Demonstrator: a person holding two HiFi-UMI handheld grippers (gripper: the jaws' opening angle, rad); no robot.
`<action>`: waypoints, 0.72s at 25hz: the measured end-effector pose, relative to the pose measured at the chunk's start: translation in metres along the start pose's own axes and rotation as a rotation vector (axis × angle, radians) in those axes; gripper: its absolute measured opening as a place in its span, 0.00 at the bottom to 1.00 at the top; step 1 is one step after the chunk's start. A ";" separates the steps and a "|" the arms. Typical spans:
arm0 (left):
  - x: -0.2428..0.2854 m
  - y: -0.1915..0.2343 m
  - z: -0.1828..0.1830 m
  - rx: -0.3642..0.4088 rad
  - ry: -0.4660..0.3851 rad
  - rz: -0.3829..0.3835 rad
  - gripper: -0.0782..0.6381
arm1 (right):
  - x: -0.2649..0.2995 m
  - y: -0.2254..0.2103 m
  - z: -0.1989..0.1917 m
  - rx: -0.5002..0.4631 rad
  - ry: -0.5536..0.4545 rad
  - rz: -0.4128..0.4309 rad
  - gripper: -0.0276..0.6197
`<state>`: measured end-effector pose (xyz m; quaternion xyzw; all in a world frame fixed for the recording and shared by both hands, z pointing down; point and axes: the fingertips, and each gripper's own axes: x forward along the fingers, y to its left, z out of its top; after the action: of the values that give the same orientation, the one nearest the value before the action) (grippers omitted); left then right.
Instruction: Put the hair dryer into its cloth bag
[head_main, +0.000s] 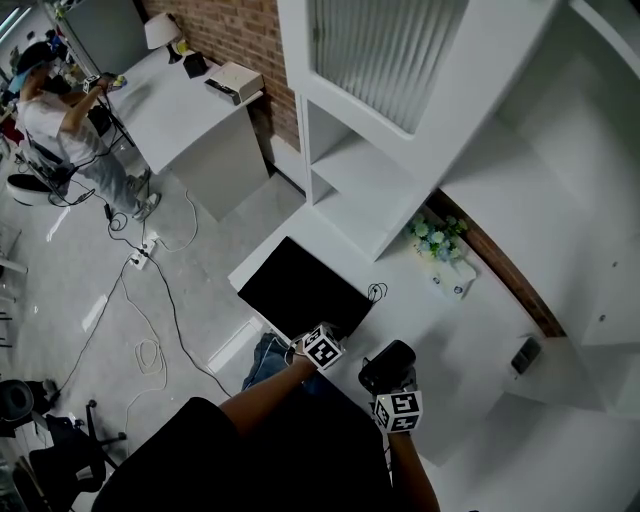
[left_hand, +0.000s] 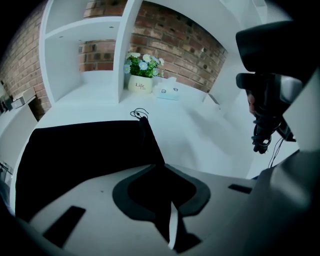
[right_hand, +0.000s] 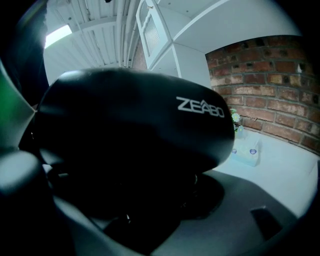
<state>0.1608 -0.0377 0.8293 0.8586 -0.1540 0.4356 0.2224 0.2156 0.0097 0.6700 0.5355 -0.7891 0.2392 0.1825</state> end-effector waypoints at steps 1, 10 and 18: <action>-0.004 0.001 0.003 -0.006 -0.010 0.001 0.18 | 0.000 0.000 -0.001 0.003 0.001 0.001 0.46; -0.030 0.015 0.011 -0.069 -0.091 0.042 0.15 | 0.012 0.001 -0.010 -0.018 0.037 0.008 0.46; -0.065 0.025 0.027 -0.136 -0.215 0.043 0.15 | 0.041 -0.004 -0.022 -0.042 0.148 -0.007 0.46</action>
<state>0.1303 -0.0683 0.7689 0.8796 -0.2244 0.3344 0.2532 0.2054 -0.0103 0.7107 0.5154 -0.7764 0.2607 0.2522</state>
